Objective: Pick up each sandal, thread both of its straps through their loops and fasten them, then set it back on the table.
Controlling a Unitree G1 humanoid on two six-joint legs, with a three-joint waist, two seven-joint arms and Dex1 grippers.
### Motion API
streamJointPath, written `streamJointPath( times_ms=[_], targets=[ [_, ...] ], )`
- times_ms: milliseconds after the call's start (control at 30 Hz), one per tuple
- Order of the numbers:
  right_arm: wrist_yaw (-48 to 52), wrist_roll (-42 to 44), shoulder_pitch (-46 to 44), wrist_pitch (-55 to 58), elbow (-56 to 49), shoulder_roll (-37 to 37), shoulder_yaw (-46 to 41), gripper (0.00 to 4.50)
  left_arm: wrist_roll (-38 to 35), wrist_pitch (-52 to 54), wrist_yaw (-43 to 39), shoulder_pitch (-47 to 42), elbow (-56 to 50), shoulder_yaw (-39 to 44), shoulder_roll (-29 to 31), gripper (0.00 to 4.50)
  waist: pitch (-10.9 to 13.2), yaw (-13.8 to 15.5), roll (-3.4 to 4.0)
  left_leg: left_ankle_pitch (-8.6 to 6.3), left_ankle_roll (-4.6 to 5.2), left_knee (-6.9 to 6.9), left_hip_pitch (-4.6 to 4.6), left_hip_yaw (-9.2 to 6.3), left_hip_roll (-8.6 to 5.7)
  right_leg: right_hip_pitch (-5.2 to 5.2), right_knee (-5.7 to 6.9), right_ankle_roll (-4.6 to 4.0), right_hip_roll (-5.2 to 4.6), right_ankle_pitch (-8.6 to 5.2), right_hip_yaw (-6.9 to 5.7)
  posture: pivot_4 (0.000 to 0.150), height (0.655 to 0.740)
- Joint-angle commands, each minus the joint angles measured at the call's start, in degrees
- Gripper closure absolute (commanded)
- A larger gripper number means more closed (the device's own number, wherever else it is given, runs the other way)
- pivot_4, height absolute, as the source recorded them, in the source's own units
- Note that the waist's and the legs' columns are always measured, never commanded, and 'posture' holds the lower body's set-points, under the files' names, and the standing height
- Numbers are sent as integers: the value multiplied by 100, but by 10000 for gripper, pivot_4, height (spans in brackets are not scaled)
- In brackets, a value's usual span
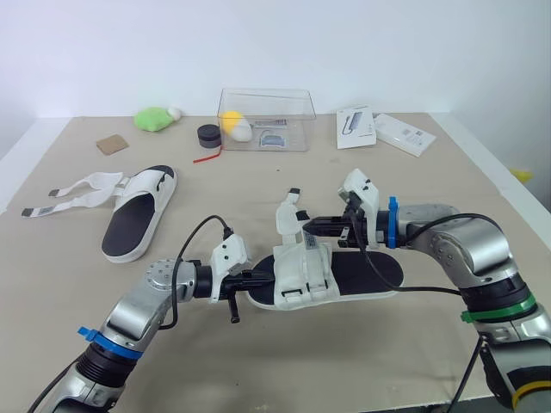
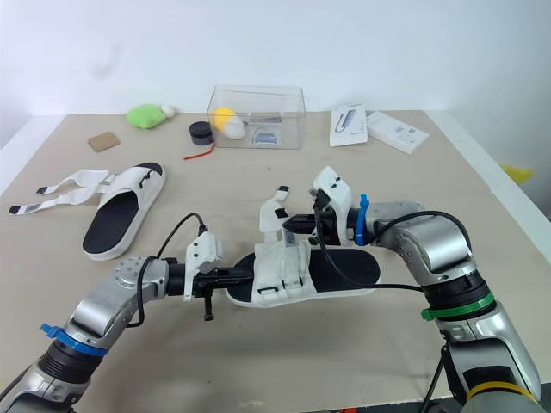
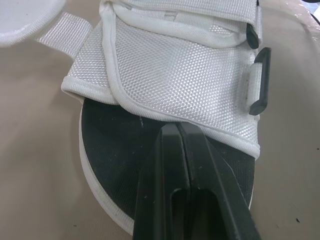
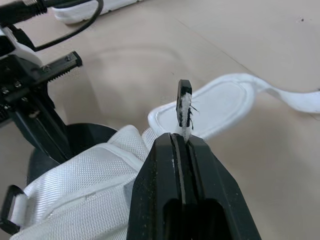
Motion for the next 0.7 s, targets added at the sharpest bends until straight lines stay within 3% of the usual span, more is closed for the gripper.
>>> streamJointPath(
  times_ms=[33, 433, 533, 700],
  targets=[
    [-68, -267, 7, 7, 86, -30, -224, 44797, 121, 49, 39, 55, 165, -115, 25, 45000, 0, 0, 0, 0, 0, 0, 0, 0, 0, 0, 0, 0, 0, 0, 0, 1500, 7400],
    [-165, -1030, 75, -143, 350, -75, 49, 44797, 131, -3, 54, 19, 223, -127, -2, 45000, 0, -1, 0, 2, 3, 7, 1, 4, -4, 2, 0, -10, -2, -2, 8, 1500, 7400],
    [-112, -1119, 42, -139, 398, -53, 71, 35367, 137, -27, 65, 0, 250, -125, -15, 45000, 0, 0, 0, 4, 6, 13, 1, 4, -4, 4, 0, -12, -2, 0, 9, 1500, 7400],
    [-31, -1359, -29, -163, 549, 17, 65, 12568, 139, -46, 71, -29, 281, -120, -27, 45000, 0, -3, 1, 3, 6, 15, -2, 8, -4, -1, 0, -14, -1, 0, 12, 1500, 7400]
  ],
)
